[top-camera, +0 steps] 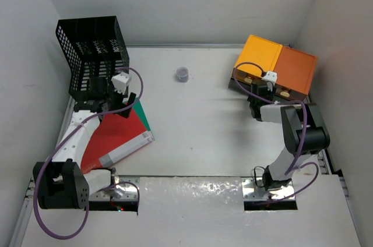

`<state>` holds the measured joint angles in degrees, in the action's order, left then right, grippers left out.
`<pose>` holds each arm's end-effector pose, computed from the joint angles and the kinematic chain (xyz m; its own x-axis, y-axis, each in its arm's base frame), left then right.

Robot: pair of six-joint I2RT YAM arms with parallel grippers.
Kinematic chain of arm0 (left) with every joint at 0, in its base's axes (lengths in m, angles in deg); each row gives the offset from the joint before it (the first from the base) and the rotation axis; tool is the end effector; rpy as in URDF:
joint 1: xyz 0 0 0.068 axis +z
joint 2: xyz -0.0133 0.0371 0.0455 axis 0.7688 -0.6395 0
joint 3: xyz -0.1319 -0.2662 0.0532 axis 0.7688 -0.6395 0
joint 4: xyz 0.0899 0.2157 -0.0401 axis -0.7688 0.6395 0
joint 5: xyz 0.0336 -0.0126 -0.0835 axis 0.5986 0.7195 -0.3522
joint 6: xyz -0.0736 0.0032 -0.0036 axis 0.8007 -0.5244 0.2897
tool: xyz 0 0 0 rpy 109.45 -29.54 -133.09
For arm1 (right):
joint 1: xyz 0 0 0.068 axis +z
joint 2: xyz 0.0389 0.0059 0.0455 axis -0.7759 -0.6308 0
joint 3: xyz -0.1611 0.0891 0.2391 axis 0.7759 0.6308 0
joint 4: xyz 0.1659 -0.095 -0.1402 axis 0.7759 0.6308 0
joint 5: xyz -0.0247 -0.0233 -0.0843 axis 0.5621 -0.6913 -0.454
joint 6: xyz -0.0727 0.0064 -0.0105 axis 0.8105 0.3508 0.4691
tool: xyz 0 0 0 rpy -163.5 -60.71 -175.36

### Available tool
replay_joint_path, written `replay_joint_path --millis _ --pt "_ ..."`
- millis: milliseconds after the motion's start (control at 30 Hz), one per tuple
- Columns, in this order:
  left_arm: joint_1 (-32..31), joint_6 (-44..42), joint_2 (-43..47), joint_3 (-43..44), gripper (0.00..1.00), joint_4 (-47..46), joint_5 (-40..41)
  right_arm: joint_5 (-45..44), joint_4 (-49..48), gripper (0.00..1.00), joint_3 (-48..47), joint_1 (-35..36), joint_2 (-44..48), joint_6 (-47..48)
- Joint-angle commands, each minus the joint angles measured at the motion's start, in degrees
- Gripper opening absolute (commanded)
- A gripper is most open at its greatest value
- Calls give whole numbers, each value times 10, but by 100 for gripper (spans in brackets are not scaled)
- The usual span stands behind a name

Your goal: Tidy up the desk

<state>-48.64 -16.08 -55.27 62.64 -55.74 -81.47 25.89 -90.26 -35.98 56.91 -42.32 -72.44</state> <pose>0.2169 -0.0040 0.2708 -0.6293 0.4071 -0.6620 0.3930 0.9016 0.1809 0.3237 0.0011 0.1774 -0.3655 0.2857 -0.8859 0.5372 0.8420 0.0498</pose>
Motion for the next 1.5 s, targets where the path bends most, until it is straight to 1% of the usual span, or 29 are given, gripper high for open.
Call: replay_joint_path --millis 0,133,167,233,267,333,367,467,500,533,600,633,800,933,1000,1167,1233,1267,1300,1333,1400,1467 --pt "6 -6 4 15 100 -12 -3 10 -29 53 -32 -14 -2 0" --pt "7 -7 4 16 100 -12 -6 40 -20 51 -35 -28 -6 -14" --pt "6 -7 3 16 100 -12 -6 43 -20 46 -31 -30 -3 -17" --pt "6 -7 5 18 100 -10 -6 44 -25 39 -25 -31 0 -17" --pt "6 -7 6 18 100 -9 -6 44 -26 31 -24 -31 1 -13" --pt "6 -7 7 18 99 -8 -6 44 -22 23 -25 -31 2 -12" --pt "6 -7 8 18 100 -6 -6 47 -19 15 -26 -31 3 -13" --pt "6 -9 8 18 100 -7 -6 62 1 6 -29 -31 7 -25" --pt "6 -8 9 19 100 -7 -6 71 14 1 -30 -31 8 -33" --pt "6 -9 10 20 100 -7 -6 92 20 0 -30 -31 11 -41" --pt "7 -9 12 20 99 -5 -6 106 36 0 -25 -28 15 -66" --pt "6 -9 14 20 100 -5 -6 105 41 0 -11 -21 27 -86" --pt "7 -10 24 14 100 0 -3 98 74 0 49 7 82 -122" --pt "6 -14 28 10 100 3 -5 59 113 0 95 71 136 -134" --pt "6 -15 32 6 100 3 -7 37 130 0 115 105 149 -143" --pt "6 -17 41 -2 100 8 -9 5 161 0 159 159 203 -184" --pt "6 -17 47 -7 100 5 -8 -26 175 0 171 193 217 -188" --pt "6 -18 47 -11 100 4 -7 -32 186 2 173 201 227 -189" --pt "7 -19 47 -12 100 3 -5 -30 189 8 177 207 230 -187" --pt "7 -19 47 -14 100 3 -4 -26 189 21 179 208 234 -183" --pt "7 -19 46 -16 100 3 -3 -14 188 53 179 208 241 -171" --pt "6 -21 45 -17 100 3 -3 -1 188 62 177 208 247 -160"
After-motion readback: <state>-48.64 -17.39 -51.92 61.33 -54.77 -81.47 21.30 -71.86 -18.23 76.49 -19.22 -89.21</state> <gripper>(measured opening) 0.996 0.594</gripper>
